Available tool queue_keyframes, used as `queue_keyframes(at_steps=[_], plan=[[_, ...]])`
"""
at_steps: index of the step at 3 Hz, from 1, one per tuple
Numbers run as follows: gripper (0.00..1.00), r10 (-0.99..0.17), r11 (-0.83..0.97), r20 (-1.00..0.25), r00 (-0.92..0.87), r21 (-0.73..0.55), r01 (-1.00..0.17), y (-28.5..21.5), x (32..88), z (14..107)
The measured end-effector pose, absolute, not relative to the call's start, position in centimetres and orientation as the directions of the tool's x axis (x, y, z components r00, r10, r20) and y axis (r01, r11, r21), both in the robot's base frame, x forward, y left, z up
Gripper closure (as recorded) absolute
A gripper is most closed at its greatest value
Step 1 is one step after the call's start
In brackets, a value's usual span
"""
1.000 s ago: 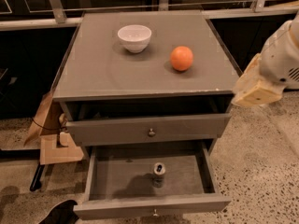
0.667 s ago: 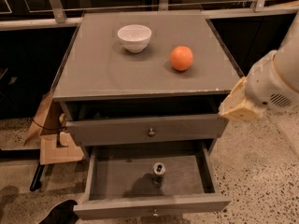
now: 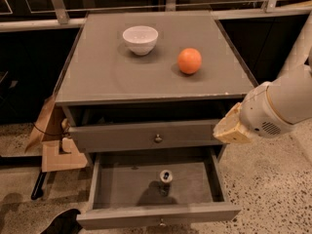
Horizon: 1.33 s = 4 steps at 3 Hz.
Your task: Pick redbull can from middle drawer and place on counter
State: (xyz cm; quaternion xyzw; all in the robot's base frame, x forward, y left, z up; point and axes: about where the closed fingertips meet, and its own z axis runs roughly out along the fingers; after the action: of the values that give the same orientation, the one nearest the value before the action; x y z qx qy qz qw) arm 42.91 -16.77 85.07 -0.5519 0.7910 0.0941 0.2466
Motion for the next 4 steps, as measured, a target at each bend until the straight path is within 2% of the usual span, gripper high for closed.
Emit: queue_keyframes(at_steps=[1, 2, 3, 4], plan=[[1.0, -0.836, 0.364, -0.485, -0.256, -0.141, -0.921, -17.0, 42.9, 83.3], [1.0, -0.832, 0.342, -0.506, -0.228, -0.145, -0.928, -17.1, 42.9, 77.7], [1.0, -0.812, 0.327, -0.55, -0.196, -0.151, -0.933, -16.9, 43.8, 70.9], [1.0, -0.759, 0.357, -0.605, -0.24, -0.078, -0.931, -16.9, 45.0, 61.1]])
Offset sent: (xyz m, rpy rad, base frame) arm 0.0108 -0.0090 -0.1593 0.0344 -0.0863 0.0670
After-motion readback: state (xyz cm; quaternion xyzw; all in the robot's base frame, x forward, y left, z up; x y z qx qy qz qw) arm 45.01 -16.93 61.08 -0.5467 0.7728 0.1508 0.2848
